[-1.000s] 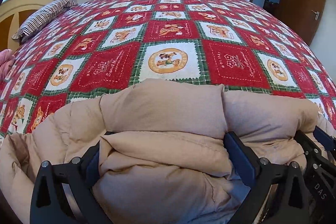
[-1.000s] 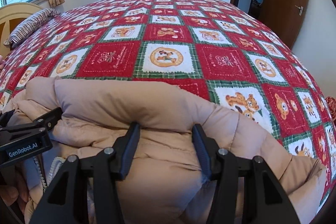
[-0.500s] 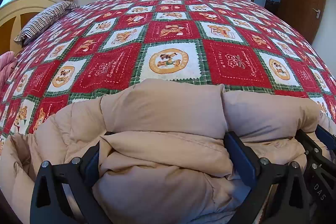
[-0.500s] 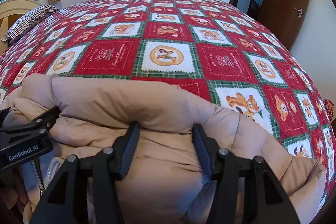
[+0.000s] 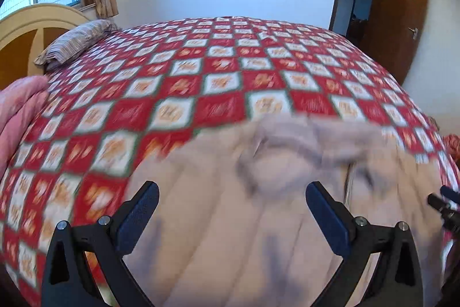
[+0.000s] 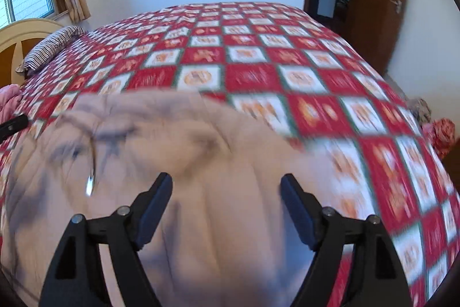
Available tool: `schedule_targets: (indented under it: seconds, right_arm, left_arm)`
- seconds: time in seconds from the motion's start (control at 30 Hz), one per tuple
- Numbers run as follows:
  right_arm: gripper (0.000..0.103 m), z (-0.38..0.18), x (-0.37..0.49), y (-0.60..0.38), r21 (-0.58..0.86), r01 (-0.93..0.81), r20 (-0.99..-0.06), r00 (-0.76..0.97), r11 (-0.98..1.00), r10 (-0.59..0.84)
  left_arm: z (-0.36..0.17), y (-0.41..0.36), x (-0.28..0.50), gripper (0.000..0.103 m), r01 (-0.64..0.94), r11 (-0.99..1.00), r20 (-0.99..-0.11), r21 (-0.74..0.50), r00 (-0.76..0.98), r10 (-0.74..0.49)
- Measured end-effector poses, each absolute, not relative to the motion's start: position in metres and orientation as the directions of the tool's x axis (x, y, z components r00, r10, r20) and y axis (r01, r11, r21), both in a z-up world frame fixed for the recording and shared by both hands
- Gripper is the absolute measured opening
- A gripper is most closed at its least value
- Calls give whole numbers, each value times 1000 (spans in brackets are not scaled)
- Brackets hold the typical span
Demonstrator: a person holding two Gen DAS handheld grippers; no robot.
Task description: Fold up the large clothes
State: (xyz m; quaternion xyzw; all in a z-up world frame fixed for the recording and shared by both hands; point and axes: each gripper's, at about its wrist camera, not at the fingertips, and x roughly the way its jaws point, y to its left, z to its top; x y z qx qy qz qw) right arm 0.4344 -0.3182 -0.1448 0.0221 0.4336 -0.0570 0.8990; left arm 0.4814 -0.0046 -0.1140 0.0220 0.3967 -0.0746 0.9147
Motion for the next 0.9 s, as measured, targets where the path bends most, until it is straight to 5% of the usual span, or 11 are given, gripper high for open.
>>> schedule_targets:
  seconds: [0.4,0.9]
  right_arm:
    - [85,-178,242,-334,11,184,-820,564,983,-96]
    - [85,-186,120,-324,104,189,-828,561,976,-20]
  left_arm:
    - [-173,135,284,102,36,997,-777,-70,624,-78]
    - [-215,158,195,102,69,988,-767,-138,623,-151]
